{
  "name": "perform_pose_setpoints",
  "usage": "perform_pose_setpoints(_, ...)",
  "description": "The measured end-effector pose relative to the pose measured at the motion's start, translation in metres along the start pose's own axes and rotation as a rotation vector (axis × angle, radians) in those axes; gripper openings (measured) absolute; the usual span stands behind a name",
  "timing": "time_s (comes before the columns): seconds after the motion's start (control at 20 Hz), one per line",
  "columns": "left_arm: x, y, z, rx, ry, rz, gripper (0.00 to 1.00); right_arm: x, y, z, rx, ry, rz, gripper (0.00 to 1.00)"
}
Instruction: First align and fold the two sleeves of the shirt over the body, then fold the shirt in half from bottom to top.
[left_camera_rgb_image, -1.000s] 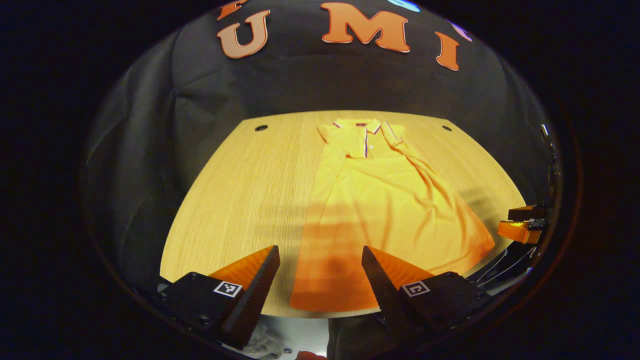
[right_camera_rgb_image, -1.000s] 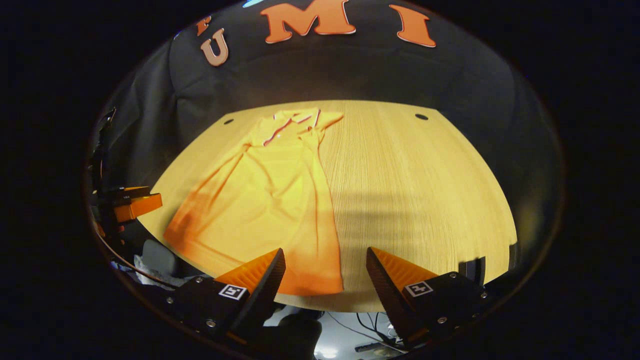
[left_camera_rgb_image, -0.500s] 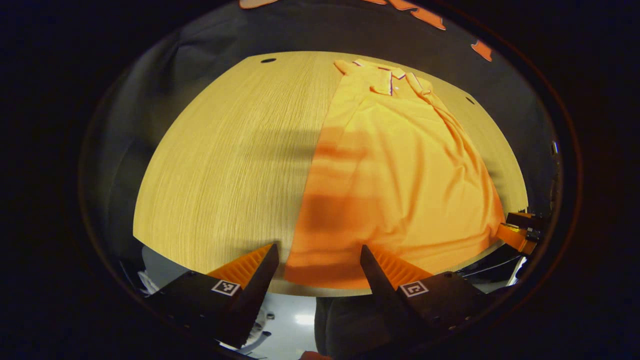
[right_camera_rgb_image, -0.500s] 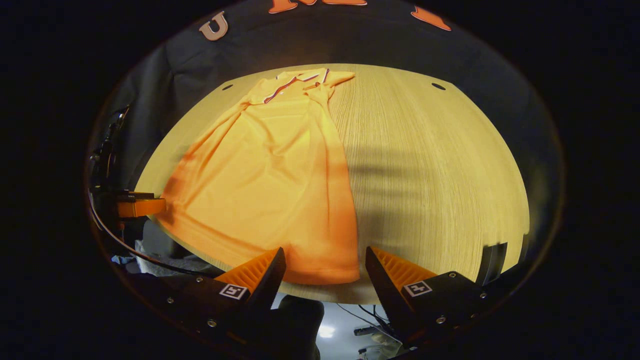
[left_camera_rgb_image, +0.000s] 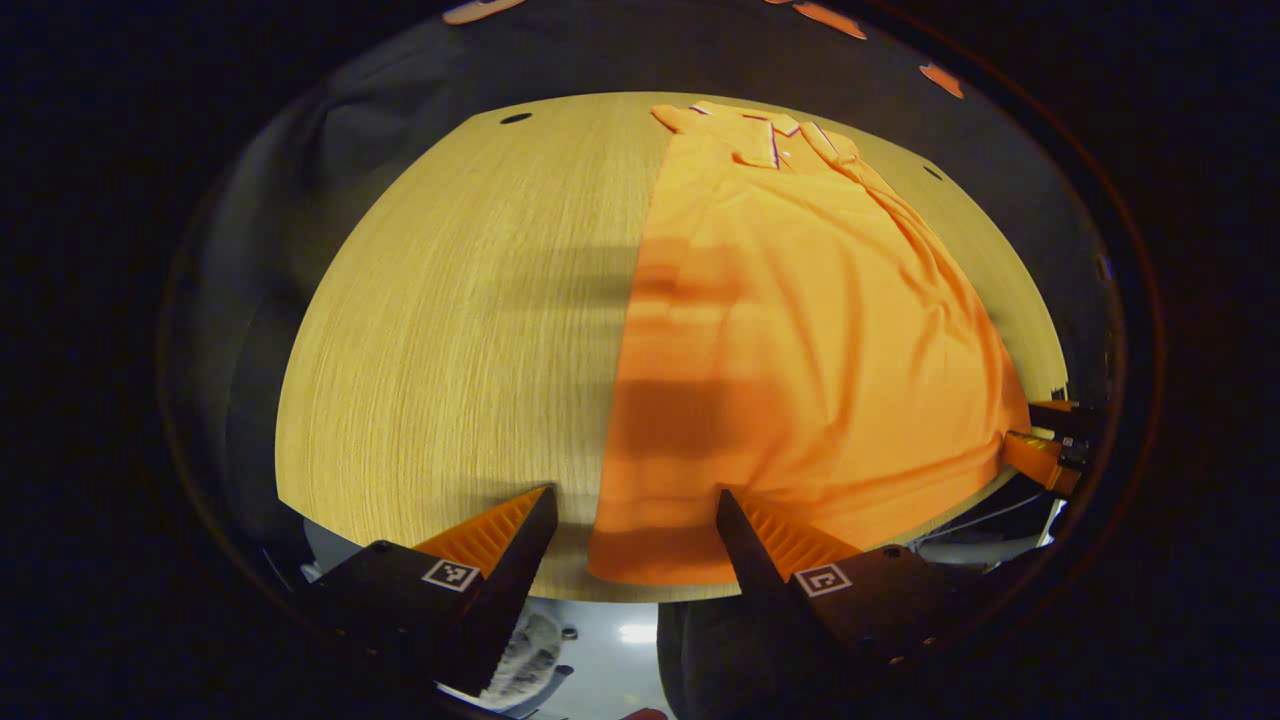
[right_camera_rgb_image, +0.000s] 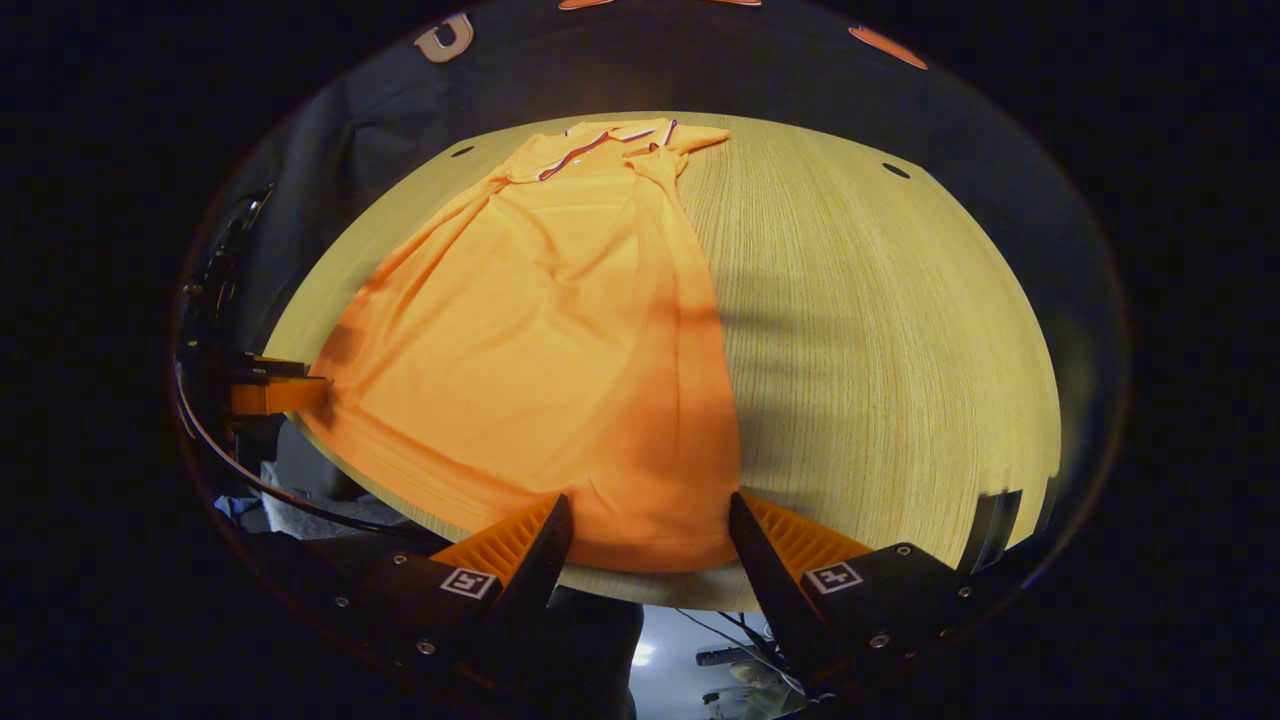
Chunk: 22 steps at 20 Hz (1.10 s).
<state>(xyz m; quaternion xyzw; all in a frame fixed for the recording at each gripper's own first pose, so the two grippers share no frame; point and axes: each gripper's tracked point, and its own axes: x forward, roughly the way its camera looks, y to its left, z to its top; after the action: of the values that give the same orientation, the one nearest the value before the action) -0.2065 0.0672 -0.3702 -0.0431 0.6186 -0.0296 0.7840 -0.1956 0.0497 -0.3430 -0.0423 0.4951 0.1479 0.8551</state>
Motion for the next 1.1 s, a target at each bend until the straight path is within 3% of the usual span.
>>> perform_pose_setpoints(0.1,-0.003,-0.009,0.003,0.016,-0.008,-0.005,0.94,0.001,0.002,-0.001,-0.048,0.011,-0.003,0.92)
perform_pose_setpoints(0.15,-0.001,-0.016,0.005,0.022,-0.03,-0.007,0.94,0.001,0.003,0.0,-0.046,0.017,0.001,0.81)
perform_pose_setpoints(0.2,-0.008,-0.024,0.012,0.016,-0.073,-0.014,0.93,0.001,0.006,0.002,-0.02,0.019,0.005,0.83)
perform_pose_setpoints(0.25,0.002,-0.032,0.011,0.041,-0.088,-0.012,0.76,0.002,0.007,0.005,0.015,0.02,0.006,0.63)
perform_pose_setpoints(0.3,0.004,-0.041,0.013,0.076,-0.101,-0.033,0.59,0.003,0.006,0.007,0.035,0.019,0.004,0.57)
perform_pose_setpoints(0.35,0.0,-0.047,0.01,0.077,-0.101,-0.031,0.42,0.005,0.005,0.011,0.058,0.01,-0.003,0.42)
perform_pose_setpoints(0.4,-0.002,-0.051,0.011,0.078,-0.109,-0.024,0.18,0.006,0.005,0.014,0.08,0.002,-0.004,0.26)
perform_pose_setpoints(0.45,-0.001,-0.053,0.008,0.099,-0.103,-0.021,0.1,0.007,0.008,0.014,0.097,0.001,0.013,0.17)
perform_pose_setpoints(0.5,-0.001,-0.057,0.008,0.11,-0.1,-0.041,0.05,0.011,0.011,0.017,0.124,0.012,0.044,0.14)
perform_pose_setpoints(0.55,-0.003,-0.067,0.006,0.081,-0.083,-0.094,0.06,0.008,0.015,0.012,0.174,0.029,0.077,0.06)
perform_pose_setpoints(0.7,0.012,-0.074,0.012,-0.016,-0.064,-0.157,0.02,0.006,0.024,0.014,0.343,0.039,0.173,0.07)
perform_pose_setpoints(0.75,0.007,-0.072,0.016,-0.056,-0.054,-0.181,0.01,0.004,0.03,0.013,0.384,0.05,0.208,0.02)
perform_pose_setpoints(1.1,-0.024,-0.071,0.051,-0.118,-0.108,-0.263,0.01,-0.014,0.024,0.045,0.516,-0.017,0.311,0.02)
